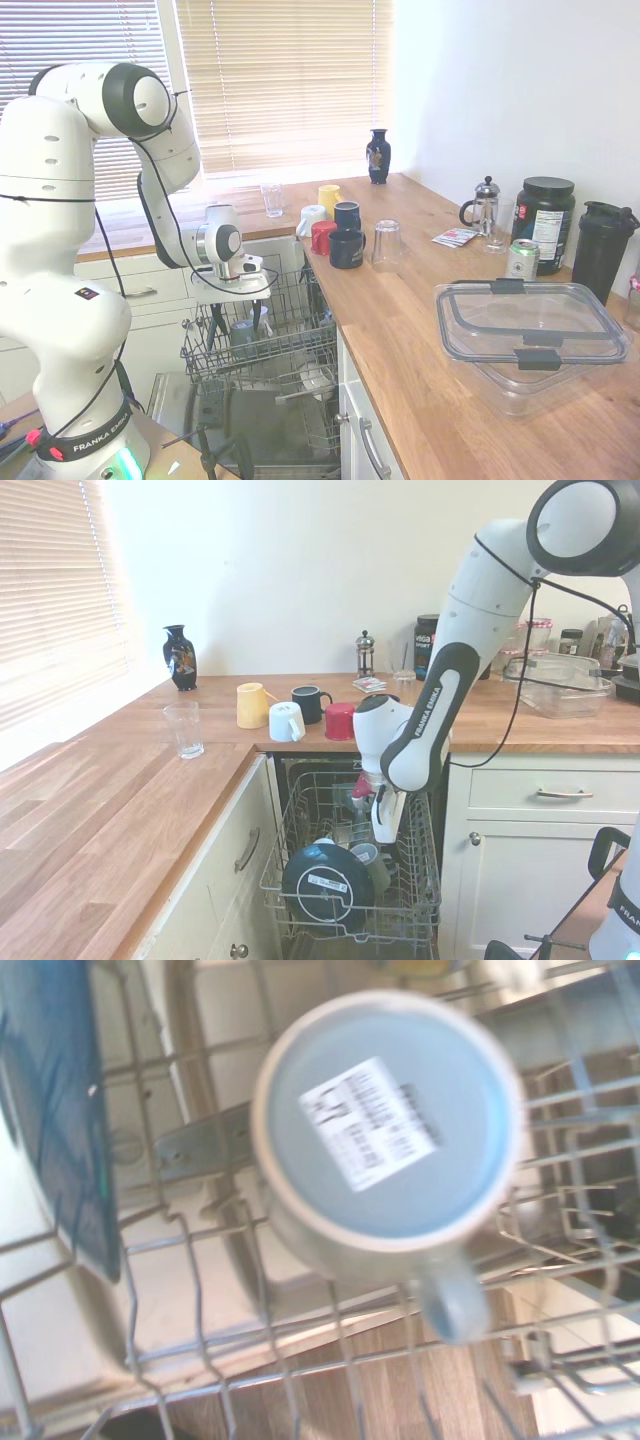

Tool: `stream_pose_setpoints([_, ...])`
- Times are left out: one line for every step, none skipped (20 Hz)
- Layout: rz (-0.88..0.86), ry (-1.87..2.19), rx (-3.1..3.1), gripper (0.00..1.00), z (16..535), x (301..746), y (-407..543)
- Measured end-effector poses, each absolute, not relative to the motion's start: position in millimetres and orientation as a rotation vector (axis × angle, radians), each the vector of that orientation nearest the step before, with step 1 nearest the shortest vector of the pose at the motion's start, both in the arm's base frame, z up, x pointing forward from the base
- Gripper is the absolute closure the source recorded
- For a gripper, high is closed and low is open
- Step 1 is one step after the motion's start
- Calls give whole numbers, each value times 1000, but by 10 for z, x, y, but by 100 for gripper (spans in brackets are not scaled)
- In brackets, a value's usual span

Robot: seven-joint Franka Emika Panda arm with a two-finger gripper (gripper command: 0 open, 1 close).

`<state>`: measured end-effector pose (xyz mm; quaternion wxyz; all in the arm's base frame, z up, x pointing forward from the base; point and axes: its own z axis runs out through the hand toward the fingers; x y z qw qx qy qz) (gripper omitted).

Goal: Unload a mug from dishwasher

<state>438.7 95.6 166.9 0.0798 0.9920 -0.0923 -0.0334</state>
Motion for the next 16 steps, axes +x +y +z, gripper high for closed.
stream_pose_setpoints([-108,-251,2969,0,1615,4395,977])
stream_pose_setpoints([-115,-228,2969,0,1568,4405,998])
stream_pose_setpoints([-116,-208,2971,0,1536,4426,1025])
stream_pose_setpoints([-118,-187,2972,0,1514,4444,1055])
stream_pose_setpoints([-118,-167,2972,0,1499,4459,1089])
stream_pose_setpoints([-118,-148,2972,0,1486,4466,1128])
stream_pose_setpoints([-121,-131,2972,0,1472,4468,1167])
stream_pose_setpoints([-128,-116,2969,0,1452,4467,1201])
stream_pose_setpoints([-138,-103,2966,0,1427,4466,1226])
stream_pose_setpoints([-148,-90,2963,0,1396,4472,1237])
stream_pose_setpoints([-156,-78,2961,0,1363,4490,1234])
stream_pose_setpoints([-164,-70,2959,0,1326,4508,1215])
stream_pose_setpoints([-171,-65,2956,0,1285,4527,1186])
stream_pose_setpoints([-180,-58,2953,0,1244,4543,1158])
stream_pose_setpoints([-191,-48,2951,0,1200,4558,1134])
stream_pose_setpoints([-204,-37,2952,0,1154,4573,1115])
